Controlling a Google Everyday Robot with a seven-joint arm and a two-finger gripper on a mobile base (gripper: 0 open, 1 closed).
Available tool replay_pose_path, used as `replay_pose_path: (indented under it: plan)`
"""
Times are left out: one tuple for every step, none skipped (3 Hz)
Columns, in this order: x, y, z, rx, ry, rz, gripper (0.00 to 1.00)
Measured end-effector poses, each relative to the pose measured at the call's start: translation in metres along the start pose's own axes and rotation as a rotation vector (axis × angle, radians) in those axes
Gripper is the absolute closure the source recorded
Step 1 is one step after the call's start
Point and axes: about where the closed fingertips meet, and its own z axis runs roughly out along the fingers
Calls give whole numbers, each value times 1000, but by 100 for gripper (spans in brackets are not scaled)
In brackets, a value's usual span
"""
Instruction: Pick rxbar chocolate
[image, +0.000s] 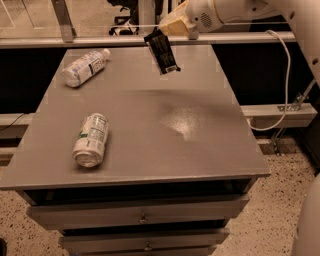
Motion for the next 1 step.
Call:
replay_pose_path:
  plan:
    - [-3,0,-3,2,-3,-6,100]
